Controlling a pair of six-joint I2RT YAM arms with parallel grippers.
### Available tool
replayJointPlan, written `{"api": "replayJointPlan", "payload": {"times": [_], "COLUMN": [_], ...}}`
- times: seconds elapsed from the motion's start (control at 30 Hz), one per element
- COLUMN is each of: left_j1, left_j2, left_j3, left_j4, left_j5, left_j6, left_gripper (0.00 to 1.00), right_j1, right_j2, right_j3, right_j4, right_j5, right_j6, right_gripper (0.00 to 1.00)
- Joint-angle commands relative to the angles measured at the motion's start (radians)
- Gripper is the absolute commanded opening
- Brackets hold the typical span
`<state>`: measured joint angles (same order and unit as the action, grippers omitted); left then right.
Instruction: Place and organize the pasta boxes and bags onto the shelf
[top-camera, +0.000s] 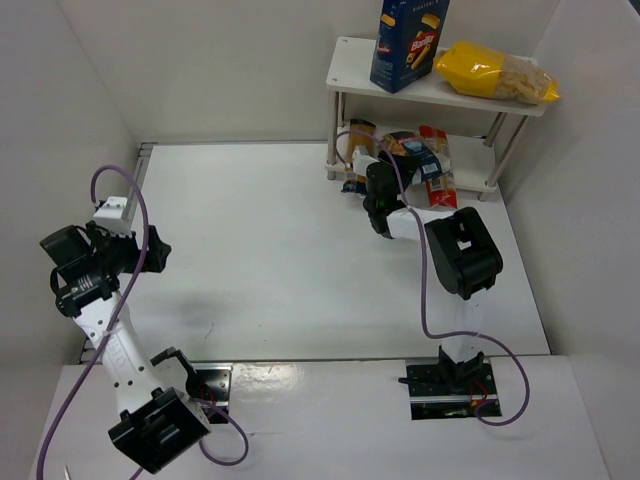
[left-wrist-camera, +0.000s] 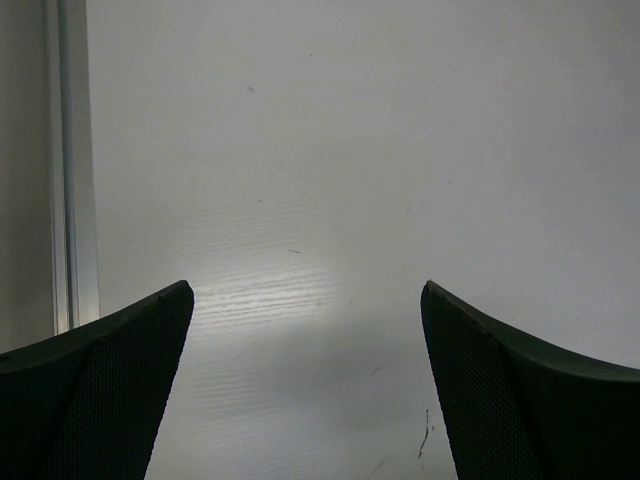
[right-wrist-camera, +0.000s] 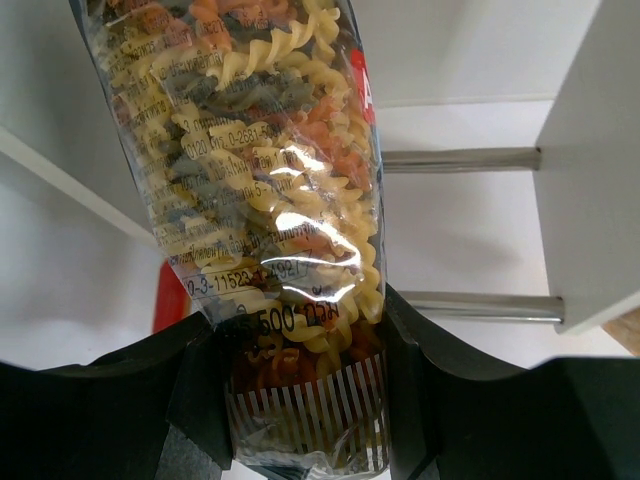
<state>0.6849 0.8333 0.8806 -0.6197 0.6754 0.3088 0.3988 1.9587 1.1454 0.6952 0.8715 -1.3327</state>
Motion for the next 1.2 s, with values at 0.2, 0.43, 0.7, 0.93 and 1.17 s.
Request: {"api": "replayJointPlan", "payload": {"times": [0.2, 0.43, 0.7, 0.93, 1.17], "left_j1": [0.016, 0.025, 0.025, 0.025, 0.025], "left_j2": [-0.007, -0.007, 0.003, 0.012, 0.012], "left_j3": [-0.002, -0.002, -0.002, -0.002, -0.002], "left_j4": [0.014, 0.014, 0.014, 0.014, 0.014], "left_j5": [0.032, 0.032, 0.041, 0.041, 0.041], "left_j6": [0.001, 0.01, 0.01, 0.01, 0.01], "left_gripper": [1.0, 1.0, 1.0, 1.0, 1.0], "right_j1": [-0.023, -0.032, -0.041, -0.06, -0.06], "right_j2": [0.017, 0.083, 0.131, 0.152, 0.181], "right_j3": [0.135, 0.192, 0.243, 0.275, 0.307], "right_j4": [0.202, 0.211, 0.201, 0.21, 0.21], "right_j5": [0.004, 0.004, -0.005, -0.016, -0.016], "right_j6": [0.01, 0.001, -0.008, -0.008, -0.019], "right_gripper": [0.0, 0.0, 0.0, 0.0, 0.01]}}
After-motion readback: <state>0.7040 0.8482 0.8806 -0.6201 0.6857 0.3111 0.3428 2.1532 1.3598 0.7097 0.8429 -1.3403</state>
